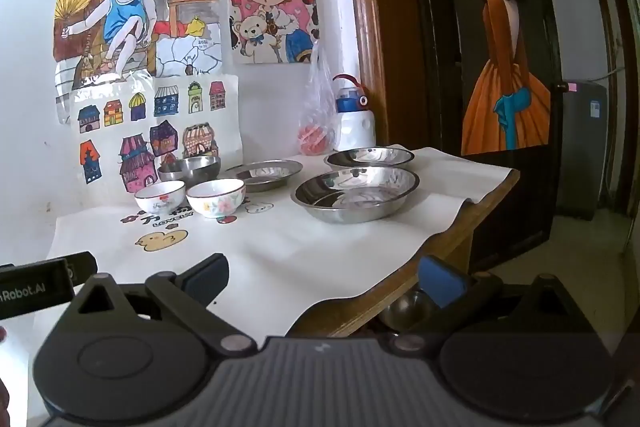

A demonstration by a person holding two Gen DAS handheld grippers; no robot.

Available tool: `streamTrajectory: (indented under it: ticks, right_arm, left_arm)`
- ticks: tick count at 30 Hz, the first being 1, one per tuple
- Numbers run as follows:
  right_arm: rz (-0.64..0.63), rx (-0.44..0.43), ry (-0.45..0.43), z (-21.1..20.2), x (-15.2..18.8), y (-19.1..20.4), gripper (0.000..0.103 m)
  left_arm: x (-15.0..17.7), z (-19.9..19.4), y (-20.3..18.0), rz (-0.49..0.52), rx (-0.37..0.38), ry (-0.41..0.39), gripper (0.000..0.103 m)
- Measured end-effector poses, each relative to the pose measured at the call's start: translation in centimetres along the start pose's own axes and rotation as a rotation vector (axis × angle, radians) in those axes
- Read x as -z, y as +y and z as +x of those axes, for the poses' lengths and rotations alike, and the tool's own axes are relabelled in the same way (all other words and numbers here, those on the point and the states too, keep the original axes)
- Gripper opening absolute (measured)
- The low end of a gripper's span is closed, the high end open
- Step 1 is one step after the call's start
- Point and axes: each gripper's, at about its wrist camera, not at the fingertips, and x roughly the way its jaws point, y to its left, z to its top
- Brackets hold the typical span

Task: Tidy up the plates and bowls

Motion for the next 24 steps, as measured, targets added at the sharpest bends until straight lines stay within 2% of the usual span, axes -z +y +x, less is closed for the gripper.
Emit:
streamTrajectory:
  ticks: [24]
  right_arm:
    - [0.0, -0.002, -0.005, -0.23, 0.29, -0.25, 0.103]
  left_arm:
    - [0.3, 0.31, -0.3, 0.016, 0.012, 0.02, 0.102]
